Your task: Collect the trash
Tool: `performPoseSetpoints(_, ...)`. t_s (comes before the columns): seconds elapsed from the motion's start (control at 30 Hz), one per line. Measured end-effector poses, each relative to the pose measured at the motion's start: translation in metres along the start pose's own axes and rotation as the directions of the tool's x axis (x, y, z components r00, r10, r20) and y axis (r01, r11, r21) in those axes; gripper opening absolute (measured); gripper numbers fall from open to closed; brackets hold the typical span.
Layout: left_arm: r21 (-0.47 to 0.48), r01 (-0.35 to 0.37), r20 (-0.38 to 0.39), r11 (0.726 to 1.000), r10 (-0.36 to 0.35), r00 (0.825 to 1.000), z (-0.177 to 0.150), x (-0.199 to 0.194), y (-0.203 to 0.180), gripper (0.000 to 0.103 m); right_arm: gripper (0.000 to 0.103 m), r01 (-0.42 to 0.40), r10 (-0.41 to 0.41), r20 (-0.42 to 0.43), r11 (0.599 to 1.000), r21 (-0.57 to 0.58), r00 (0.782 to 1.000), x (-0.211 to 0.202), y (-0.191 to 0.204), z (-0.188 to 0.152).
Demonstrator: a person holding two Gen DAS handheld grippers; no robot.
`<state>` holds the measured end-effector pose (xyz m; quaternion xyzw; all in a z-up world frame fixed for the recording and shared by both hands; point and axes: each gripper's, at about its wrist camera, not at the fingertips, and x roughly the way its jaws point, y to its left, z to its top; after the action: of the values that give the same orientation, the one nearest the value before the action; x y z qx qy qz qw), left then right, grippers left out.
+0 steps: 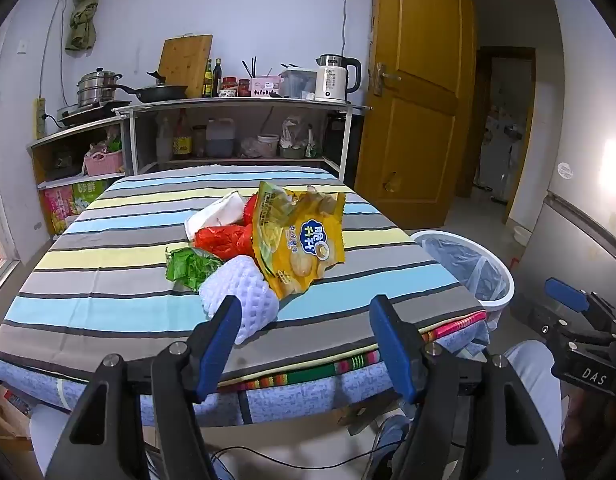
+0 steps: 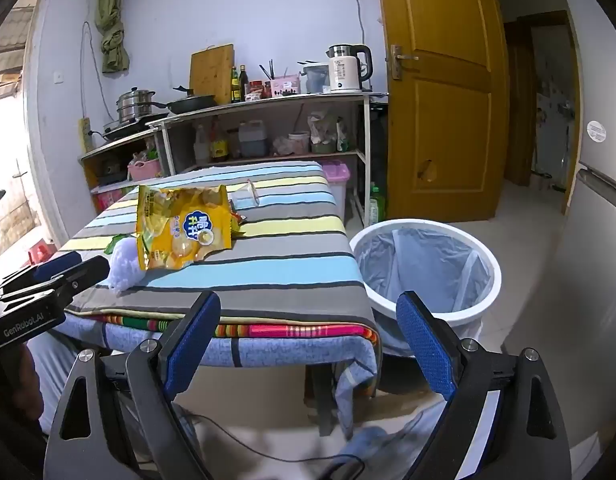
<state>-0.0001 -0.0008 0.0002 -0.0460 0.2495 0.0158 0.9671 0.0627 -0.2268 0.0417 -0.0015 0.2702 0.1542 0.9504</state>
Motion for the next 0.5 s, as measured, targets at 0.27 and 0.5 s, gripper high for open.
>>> performPoseSetpoints(0.27, -0.014, 0.014, -0.004, 1.000, -0.014, 1.000, -0.0006, -0.0003, 0.0004, 0.068, 0.090, 0.005, -0.005, -0.007, 1.000, -0.002, 1.000, -0.0001, 0.0004, 0.0005)
performPoseSetpoints(0.5, -0.015, 0.015, -0.005, 1.000, -0.015, 1.000, -0.0004, -0.0007, 0.0007, 0.068, 0.090, 0.007, -0.007, -0.005, 1.000, -0.003, 1.000, -0.0009, -0.0009, -0.0018)
